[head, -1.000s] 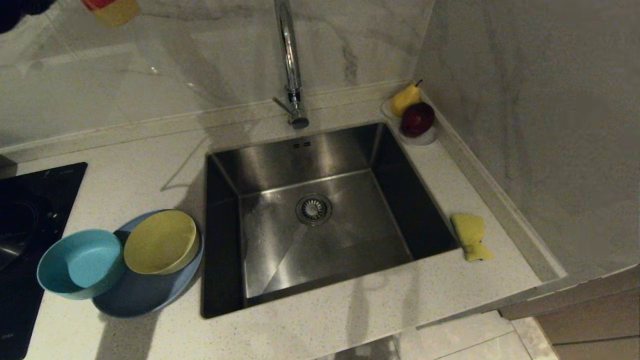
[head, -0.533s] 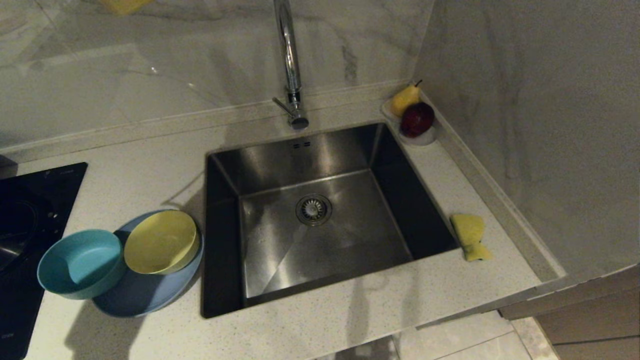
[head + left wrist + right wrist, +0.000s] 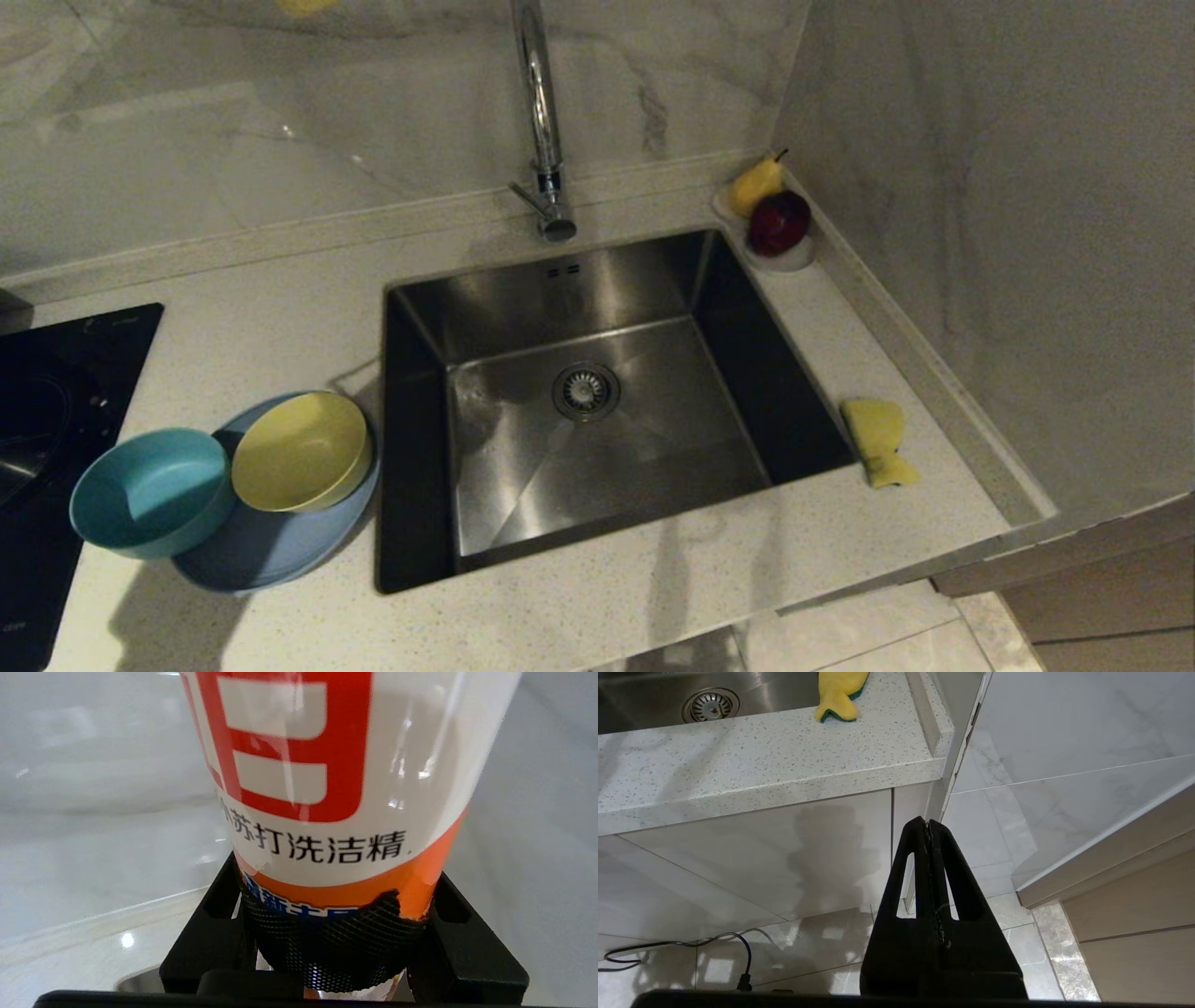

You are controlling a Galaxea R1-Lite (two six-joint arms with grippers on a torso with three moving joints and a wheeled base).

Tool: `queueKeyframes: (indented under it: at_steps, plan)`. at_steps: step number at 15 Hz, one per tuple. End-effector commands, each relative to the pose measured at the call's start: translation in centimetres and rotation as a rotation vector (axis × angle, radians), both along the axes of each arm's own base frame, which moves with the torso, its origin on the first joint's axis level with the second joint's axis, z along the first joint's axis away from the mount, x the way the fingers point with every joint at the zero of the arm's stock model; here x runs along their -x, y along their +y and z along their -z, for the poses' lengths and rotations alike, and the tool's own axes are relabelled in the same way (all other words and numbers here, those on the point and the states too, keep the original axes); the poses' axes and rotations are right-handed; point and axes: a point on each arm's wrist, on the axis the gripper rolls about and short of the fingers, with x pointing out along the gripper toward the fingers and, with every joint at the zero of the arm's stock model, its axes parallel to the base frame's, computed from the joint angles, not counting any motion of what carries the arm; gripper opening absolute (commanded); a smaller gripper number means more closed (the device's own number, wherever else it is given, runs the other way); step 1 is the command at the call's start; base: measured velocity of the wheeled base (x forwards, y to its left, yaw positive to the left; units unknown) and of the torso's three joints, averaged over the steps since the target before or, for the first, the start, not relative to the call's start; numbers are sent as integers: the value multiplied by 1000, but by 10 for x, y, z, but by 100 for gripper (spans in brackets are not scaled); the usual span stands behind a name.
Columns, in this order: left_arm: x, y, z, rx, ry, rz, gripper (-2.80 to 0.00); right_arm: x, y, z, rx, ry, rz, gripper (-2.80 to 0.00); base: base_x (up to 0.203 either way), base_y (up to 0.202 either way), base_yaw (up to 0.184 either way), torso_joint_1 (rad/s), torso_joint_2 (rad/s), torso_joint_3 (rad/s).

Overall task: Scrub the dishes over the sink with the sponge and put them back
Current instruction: Squeeze it onto the sponge

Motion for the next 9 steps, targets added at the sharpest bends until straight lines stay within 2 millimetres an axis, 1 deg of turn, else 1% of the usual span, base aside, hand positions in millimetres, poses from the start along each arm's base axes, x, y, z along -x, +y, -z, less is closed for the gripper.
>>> queueKeyframes:
  at_steps: [1,9]
  plan:
    - [-4,-24,7,-71,5,39,-280,0,0,0,0,0,0,-280,0,0,0,0,0,0]
    - [-18,-90,32,-171,53,139,-280,0,0,0,0,-2,0,-280,0,0,0,0,0,0]
